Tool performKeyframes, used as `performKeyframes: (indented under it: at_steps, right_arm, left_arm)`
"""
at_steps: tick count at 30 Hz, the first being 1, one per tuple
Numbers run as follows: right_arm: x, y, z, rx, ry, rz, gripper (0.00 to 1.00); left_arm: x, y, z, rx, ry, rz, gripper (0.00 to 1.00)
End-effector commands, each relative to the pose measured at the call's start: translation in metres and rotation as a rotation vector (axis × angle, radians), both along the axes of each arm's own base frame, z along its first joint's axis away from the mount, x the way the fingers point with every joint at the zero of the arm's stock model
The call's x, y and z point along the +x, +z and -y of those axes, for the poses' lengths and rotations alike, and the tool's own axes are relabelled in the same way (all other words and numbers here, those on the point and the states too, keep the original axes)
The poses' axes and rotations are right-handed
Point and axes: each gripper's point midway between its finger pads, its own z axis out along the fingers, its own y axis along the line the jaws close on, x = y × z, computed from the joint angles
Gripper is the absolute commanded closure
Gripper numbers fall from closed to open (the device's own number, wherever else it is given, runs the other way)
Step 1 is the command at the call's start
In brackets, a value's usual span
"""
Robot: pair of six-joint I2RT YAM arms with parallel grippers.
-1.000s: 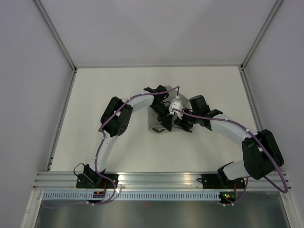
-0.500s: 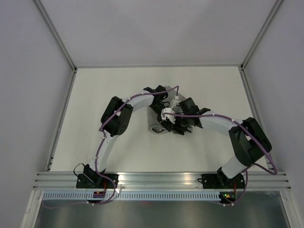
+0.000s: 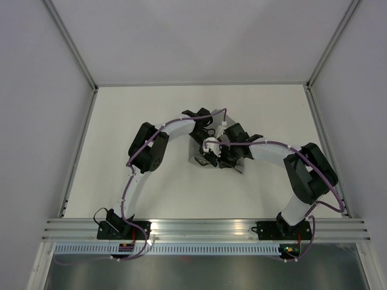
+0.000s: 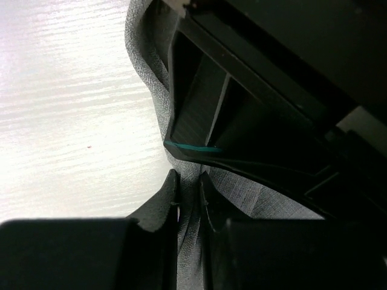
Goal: Fold the napkin, place the utensils inside, and roll it up
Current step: Roll the napkin at the center of the board.
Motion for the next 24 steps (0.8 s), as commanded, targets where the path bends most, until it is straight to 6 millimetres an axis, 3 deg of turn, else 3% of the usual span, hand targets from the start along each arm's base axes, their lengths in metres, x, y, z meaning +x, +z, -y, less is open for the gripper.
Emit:
performKeyframes:
  at_steps: [1, 5, 10, 17, 18, 20, 21, 23, 24]
  right_arm:
    - [0.002, 0.004, -0.006, 0.034, 0.013, -0.051, 0.91]
    - [0.003, 0.006, 0.001, 0.069, 0.009, -0.146, 0.96]
    - [0.003, 0.003, 0.01, 0.102, 0.008, -0.259, 0.98]
    - [0.001, -0.005, 0.019, 0.089, 0.018, -0.378, 0.99]
    - [0.0, -0.005, 0.018, 0.09, 0.032, -0.39, 0.99]
    - [-0.004, -0.007, 0.017, 0.099, 0.042, -0.458, 0.99]
    - [-0.005, -0.008, 0.016, 0.103, 0.044, -0.479, 0.99]
    - [-0.005, -0.01, 0.017, 0.121, 0.042, -0.533, 0.99]
    - [-0.003, -0.01, 0.017, 0.126, 0.04, -0.544, 0.99]
  left_arm:
    - [0.008, -0.005, -0.002, 0.006, 0.037, -0.041, 0.79]
    - [0.014, 0.008, 0.002, -0.037, 0.093, -0.095, 0.68]
    - [0.027, 0.014, 0.002, -0.047, 0.156, -0.096, 0.67]
    - [0.051, 0.05, 0.009, -0.13, 0.253, 0.0, 0.65]
    - [0.058, 0.061, 0.011, -0.147, 0.269, 0.053, 0.64]
    - [0.069, 0.06, 0.005, -0.11, 0.325, 0.103, 0.65]
    - [0.081, 0.073, 0.007, -0.138, 0.356, 0.171, 0.65]
    - [0.09, 0.07, -0.005, -0.123, 0.432, 0.187, 0.65]
    - [0.103, 0.088, -0.005, -0.171, 0.473, 0.247, 0.65]
